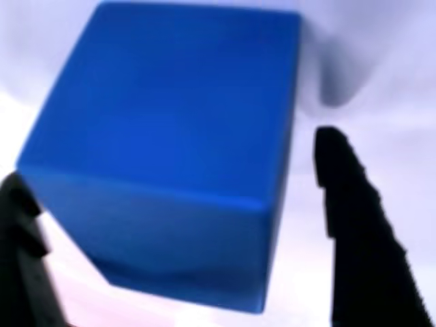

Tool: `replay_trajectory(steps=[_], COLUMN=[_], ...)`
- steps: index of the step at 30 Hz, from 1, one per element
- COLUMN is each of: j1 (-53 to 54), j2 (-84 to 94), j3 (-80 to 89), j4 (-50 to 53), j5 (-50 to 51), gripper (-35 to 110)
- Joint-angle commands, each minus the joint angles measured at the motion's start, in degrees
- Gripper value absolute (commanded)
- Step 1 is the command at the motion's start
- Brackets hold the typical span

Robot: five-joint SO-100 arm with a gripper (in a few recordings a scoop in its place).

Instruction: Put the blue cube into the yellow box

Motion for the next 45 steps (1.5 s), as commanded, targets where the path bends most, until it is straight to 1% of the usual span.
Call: replay_trajectory(steps=[1, 6, 9, 14, 19, 27, 32, 36, 41, 45], j1=[-0.6, 0.3, 0.9, 2.7, 5.4, 12.0, 20.6, 30.0, 44.7, 55.8], j2=[3.4, 3.4, 3.9, 6.1, 10.5, 22.2, 31.3, 36.7, 41.3, 42.2], j3=[-5.0, -5.0, -4.9, -4.4, -4.6, -4.4, -2.3, -0.5, 5.7, 8.7], j4=[0.4, 0.4, 0.3, 0.1, 0.8, 2.8, 2.2, 1.0, -6.9, -10.2], j5=[-1.5, -4.0, -7.7, -17.0, -28.6, -43.9, -55.6, -65.6, -78.0, -85.9], gripper=[33, 24, 18, 11, 10, 7, 7, 7, 7, 7])
